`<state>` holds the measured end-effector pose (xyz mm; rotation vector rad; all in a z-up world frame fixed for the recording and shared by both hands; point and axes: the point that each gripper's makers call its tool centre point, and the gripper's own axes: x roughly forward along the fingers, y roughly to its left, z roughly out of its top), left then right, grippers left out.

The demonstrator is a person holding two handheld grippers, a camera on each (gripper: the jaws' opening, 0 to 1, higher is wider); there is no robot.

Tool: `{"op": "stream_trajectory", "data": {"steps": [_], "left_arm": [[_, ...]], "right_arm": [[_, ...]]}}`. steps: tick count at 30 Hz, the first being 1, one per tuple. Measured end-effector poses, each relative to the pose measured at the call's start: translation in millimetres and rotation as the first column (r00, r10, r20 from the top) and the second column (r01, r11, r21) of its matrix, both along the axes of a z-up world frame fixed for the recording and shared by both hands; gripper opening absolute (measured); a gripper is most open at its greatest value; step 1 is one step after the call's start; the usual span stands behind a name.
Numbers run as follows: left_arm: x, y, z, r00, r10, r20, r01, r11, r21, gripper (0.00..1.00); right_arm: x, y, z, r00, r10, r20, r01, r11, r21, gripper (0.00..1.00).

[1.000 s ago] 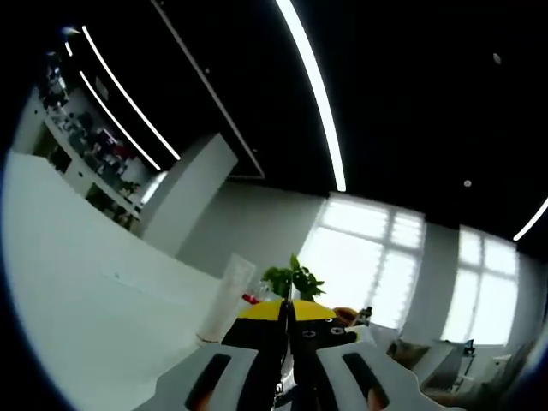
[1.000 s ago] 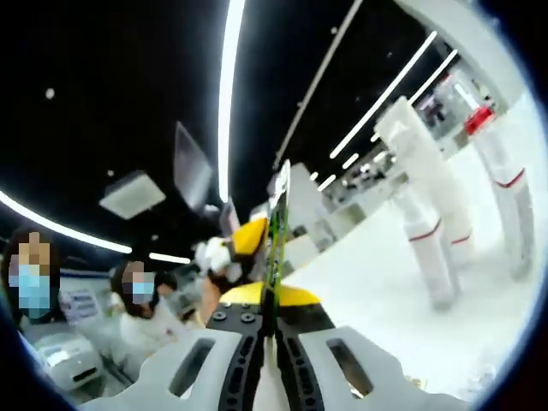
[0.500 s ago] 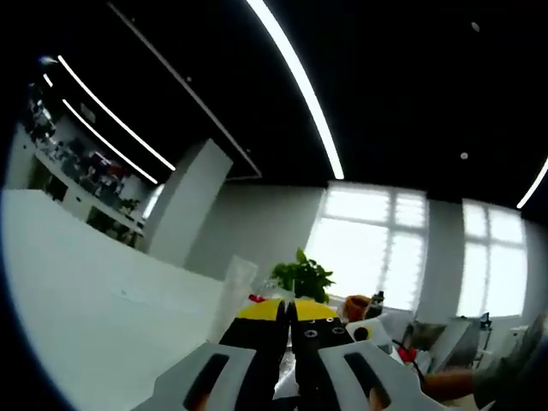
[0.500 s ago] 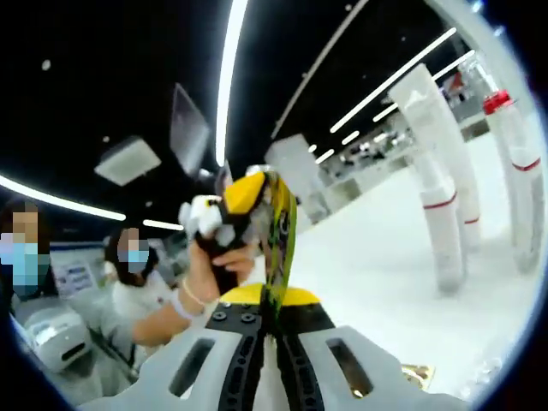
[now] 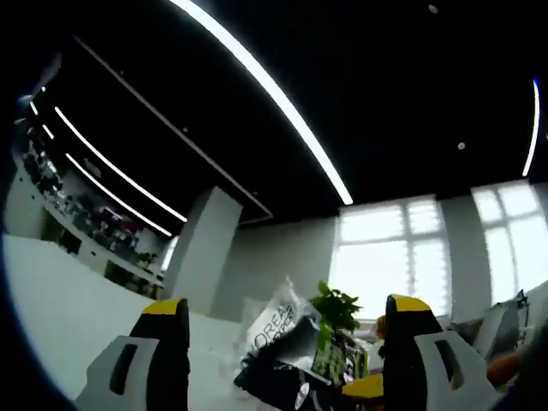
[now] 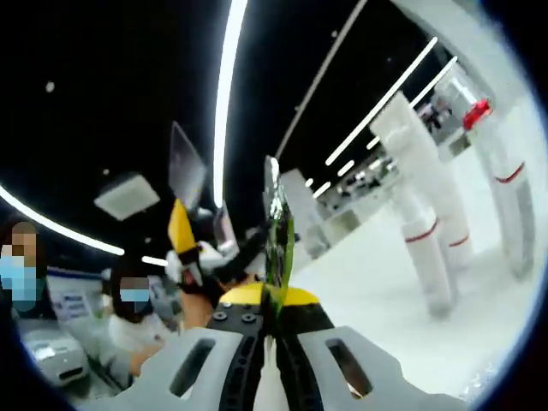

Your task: Arrange the skincare products in the storage area until every visible bottle or jar stands upright without overlapping.

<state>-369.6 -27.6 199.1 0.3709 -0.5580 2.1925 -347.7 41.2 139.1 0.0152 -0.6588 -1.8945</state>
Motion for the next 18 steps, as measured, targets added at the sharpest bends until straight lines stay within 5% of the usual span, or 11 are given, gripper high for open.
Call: {"op": "stream_trajectory", "data": {"steps": [3, 7, 13, 18], "left_arm": [[5.0, 17, -11.1, 0.992, -0.108, 0.061, 0.110, 0.994, -0.021, 0.98], [13.5, 33, -22.8, 0.963, -0.224, 0.146, 0.229, 0.973, -0.012, 0.86], [31.0, 42, -28.3, 0.895, -0.390, 0.216, 0.395, 0.918, 0.021, 0.43], [32.5, 40, -33.1, 0.892, -0.393, 0.221, 0.402, 0.916, 0.009, 0.09]], "right_arm": [[-1, 6, 6.5, 1.000, -0.013, -0.015, 0.013, 1.000, -0.023, 0.01], [4, 2, 10.4, 1.000, 0.002, -0.029, -0.003, 0.999, -0.036, 0.01], [9, -6, 10.4, 0.999, 0.027, -0.040, -0.028, 0.999, -0.029, 0.01], [23, -12, 17.9, 0.996, 0.071, -0.059, -0.074, 0.996, -0.044, 0.01]]}}
